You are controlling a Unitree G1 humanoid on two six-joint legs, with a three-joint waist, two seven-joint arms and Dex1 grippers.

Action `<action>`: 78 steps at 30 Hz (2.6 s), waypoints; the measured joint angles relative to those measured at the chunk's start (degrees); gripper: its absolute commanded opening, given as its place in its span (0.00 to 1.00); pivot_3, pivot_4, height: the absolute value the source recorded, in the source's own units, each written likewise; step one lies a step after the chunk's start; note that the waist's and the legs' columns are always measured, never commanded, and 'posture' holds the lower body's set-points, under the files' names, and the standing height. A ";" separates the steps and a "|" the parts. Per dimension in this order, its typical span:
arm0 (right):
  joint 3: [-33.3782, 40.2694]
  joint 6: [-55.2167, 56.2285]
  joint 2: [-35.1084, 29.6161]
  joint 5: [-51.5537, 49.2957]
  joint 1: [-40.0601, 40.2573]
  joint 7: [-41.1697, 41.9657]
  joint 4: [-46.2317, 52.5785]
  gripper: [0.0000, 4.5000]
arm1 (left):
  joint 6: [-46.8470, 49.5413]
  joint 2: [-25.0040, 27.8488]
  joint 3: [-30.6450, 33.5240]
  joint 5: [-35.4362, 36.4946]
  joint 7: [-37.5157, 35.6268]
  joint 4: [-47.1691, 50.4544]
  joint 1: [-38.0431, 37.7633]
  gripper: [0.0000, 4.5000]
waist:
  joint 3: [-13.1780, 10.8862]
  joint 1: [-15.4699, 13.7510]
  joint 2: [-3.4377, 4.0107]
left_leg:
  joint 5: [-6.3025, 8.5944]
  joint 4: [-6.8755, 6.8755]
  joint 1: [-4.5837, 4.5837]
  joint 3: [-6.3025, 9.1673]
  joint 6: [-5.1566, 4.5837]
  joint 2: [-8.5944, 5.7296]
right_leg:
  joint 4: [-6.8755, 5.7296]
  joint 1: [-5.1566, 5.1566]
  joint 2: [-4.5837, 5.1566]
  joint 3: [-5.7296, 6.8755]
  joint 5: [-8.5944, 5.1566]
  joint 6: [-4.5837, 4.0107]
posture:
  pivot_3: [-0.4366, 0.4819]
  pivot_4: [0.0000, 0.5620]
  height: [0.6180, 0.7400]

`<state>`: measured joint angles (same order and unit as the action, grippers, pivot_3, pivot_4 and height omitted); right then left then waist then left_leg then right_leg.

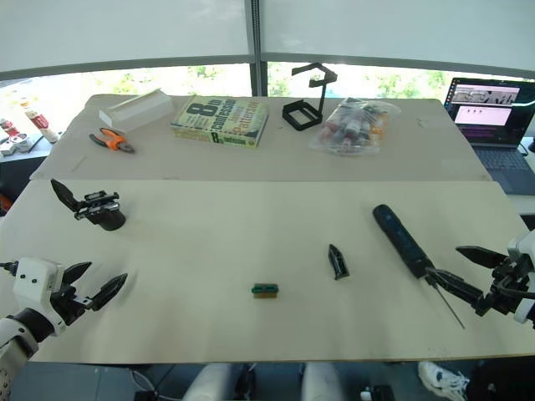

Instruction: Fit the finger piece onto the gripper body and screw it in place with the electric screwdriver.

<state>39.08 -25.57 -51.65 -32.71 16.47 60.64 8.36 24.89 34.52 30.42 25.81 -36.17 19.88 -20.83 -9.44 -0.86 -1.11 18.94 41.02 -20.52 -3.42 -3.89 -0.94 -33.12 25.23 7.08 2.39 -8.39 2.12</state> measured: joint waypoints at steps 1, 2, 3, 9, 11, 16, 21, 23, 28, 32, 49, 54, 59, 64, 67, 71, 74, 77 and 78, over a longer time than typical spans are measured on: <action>0.00 0.00 0.00 0.00 0.00 0.00 0.00 0.99 | 0.00 0.00 0.00 0.00 0.00 0.00 0.00 1.00 | 0.00 0.00 0.00 | 0.00 0.00 0.00 0.00 0.00 0.00 | 0.00 0.00 0.00 0.00 0.00 0.00 | 0.48 0.27 1.00; -0.12 -0.01 -0.01 -0.01 -0.17 0.01 0.02 0.99 | -0.05 -0.11 0.02 -0.03 0.11 0.01 -0.07 1.00 | 0.00 0.00 0.00 | 0.00 0.00 0.00 0.00 0.00 0.00 | 0.00 0.00 0.00 0.00 0.00 0.00 | 0.48 0.27 1.00; -0.36 -0.02 -0.02 -0.02 -0.81 0.03 0.10 0.99 | -0.05 -0.49 0.01 -0.05 0.54 0.00 -0.09 1.00 | 0.00 0.00 0.00 | 0.00 0.00 0.01 0.00 0.00 0.00 | 0.00 0.00 0.01 -0.01 0.00 0.00 | 0.48 0.27 1.00; -5.57 -6.00 -2.86 -6.34 -9.19 0.83 8.98 0.99 | -0.27 -4.41 0.13 -1.00 6.78 -4.33 4.72 1.00 | -0.01 0.20 0.00 | -0.10 -0.01 0.18 -0.04 0.15 0.12 | -0.05 -0.05 -0.06 0.01 -0.01 0.07 | 0.48 0.27 1.00; -7.38 -8.80 -4.44 -9.69 -11.78 1.36 12.77 0.99 | -1.57 -4.61 0.16 -1.91 8.43 -6.76 6.72 1.00 | -0.02 0.07 -0.04 | -0.11 -0.03 0.18 -0.03 0.19 0.21 | -0.05 -0.07 -0.13 0.04 -0.01 0.05 | 0.48 0.27 1.00; -12.77 -12.54 -5.39 -14.62 -18.11 1.74 17.35 0.99 | -5.66 -4.59 -0.19 -4.67 10.33 -13.59 12.27 1.00 | -0.01 -0.51 -0.10 | -0.10 -0.04 0.09 -0.02 0.18 0.14 | 0.00 -0.01 -0.08 0.07 0.21 -0.09 | 0.48 0.27 1.00; -18.15 -13.66 -5.37 -17.07 -23.93 1.83 20.48 0.99 | -9.90 -4.55 -3.49 -7.96 11.63 -22.32 21.27 1.00 | 0.00 -0.78 -0.14 | -0.10 -0.04 0.03 0.00 0.17 0.01 | 0.02 0.03 0.04 0.14 0.36 0.12 | 0.48 0.27 1.00; -19.36 -13.78 -5.16 -17.84 -24.97 1.77 20.88 0.99 | -10.96 -4.77 -4.84 -8.83 12.51 -25.46 24.66 1.00 | 0.00 -0.80 -0.16 | -0.11 -0.05 0.00 0.00 0.20 -0.02 | 0.03 0.03 0.08 0.16 0.37 0.13 | 0.48 0.27 1.00; -20.49 -13.79 -4.83 -18.01 -25.00 1.22 21.33 0.99 | -12.60 -6.73 -6.60 -11.24 17.35 -31.29 31.19 1.00 | 0.02 -0.73 -0.20 | -0.17 -0.06 -0.05 0.00 0.43 -0.08 | 0.05 0.06 0.23 0.29 0.38 0.19 | 0.48 0.27 1.00; -20.40 -13.79 -4.35 -18.15 -24.44 0.20 22.05 0.99 | -13.40 -9.32 -7.79 -12.61 21.14 -34.25 34.24 1.00 | 0.04 -0.72 -0.24 | -0.18 -0.05 -0.18 0.00 0.45 -0.11 | 0.05 0.08 0.28 0.35 0.42 0.27 | 0.48 0.27 1.00; -20.13 -13.79 -4.28 -18.19 -23.37 -1.73 23.60 1.00 | -20.37 -14.57 -9.06 -16.09 30.43 -38.84 38.51 0.52 | 0.05 -1.39 -0.25 | -0.26 -0.02 -0.14 0.06 0.56 -0.11 | 0.03 0.06 0.33 0.44 0.48 0.28 | 0.48 0.27 1.00; -20.13 -13.74 -4.28 -18.04 -22.73 -1.35 23.68 1.00 | -20.84 -12.69 -10.62 -14.50 22.84 -39.98 38.99 0.52 | 0.04 -1.57 -0.27 | -0.25 0.08 -0.33 0.14 0.53 -0.12 | 0.06 0.09 0.33 0.59 0.48 0.28 | 0.48 0.27 1.00; -20.23 -13.37 -4.59 -17.48 -22.79 0.49 23.63 1.00 | -15.64 -7.67 -23.05 -10.56 -2.40 -38.13 44.11 0.52 | 0.03 -2.23 -0.27 | -0.24 0.86 -1.32 0.59 0.45 -0.19 | -0.02 0.41 0.32 1.15 0.55 0.25 | 0.48 0.27 1.00; -19.80 -12.99 -5.40 -16.39 -20.42 2.13 23.79 1.00 | -14.64 -6.69 -37.20 -10.21 -25.63 -38.79 53.17 0.52 | 0.03 -1.29 -0.28 | -0.23 0.96 -1.51 0.55 0.34 -0.33 | 0.10 0.48 0.29 1.35 0.62 0.35 | 0.48 0.27 1.00; -18.69 -12.97 -5.40 -15.81 -17.49 2.53 24.87 1.00 | -17.26 -8.14 -42.85 -10.70 -36.38 -41.95 58.43 0.52 | 0.03 -0.59 -0.27 | -0.21 0.87 -1.45 0.47 0.32 -0.33 | 0.10 0.50 0.26 1.36 0.57 0.41 | 0.48 0.27 1.00; -15.01 -13.00 -5.28 -15.84 -11.63 1.70 28.66 1.00 | -24.54 -13.35 -46.99 -13.11 -44.80 -52.25 63.18 0.52 | 0.02 -0.37 -0.29 | -0.17 0.92 -1.47 0.48 0.25 -0.28 | 0.04 0.49 0.25 1.34 0.57 0.42 | 0.48 0.27 1.00; -12.61 -13.12 -4.80 -15.88 -7.96 0.30 31.53 1.00 | -29.50 -16.41 -47.91 -14.66 -49.11 -59.27 65.19 0.52 | 0.01 -0.31 -0.32 | 0.04 1.06 -1.49 0.49 -0.13 -0.16 | 0.02 0.47 0.28 1.29 0.58 0.40 | 0.48 0.27 1.00; -10.27 -13.65 -4.39 -16.24 -5.27 -0.79 33.83 1.00 | -33.48 -18.74 -47.89 -15.17 -51.69 -64.57 67.48 0.52 | 0.00 -0.59 -0.32 | 0.11 1.31 -1.54 0.54 -0.24 -0.16 | 0.03 0.48 0.33 1.28 0.58 0.41 | 0.48 0.27 1.00; -9.67 -13.77 -4.31 -16.62 -4.57 -1.16 34.26 1.00 | -34.37 -19.43 -47.85 -15.37 -52.09 -65.67 68.14 0.52 | 0.00 -0.70 -0.32 | 0.18 1.34 -1.54 0.55 -0.37 -0.17 | 0.03 0.47 0.35 1.27 0.58 0.41 | 0.48 0.27 1.00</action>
<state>29.41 -39.34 -55.95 -49.33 11.90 59.48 42.62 -9.48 15.09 -17.43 10.44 -88.27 -45.79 47.30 -9.43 -1.56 -1.43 19.12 42.35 -22.07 -2.87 -4.26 -1.11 -33.08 25.70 7.43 3.66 -7.80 2.53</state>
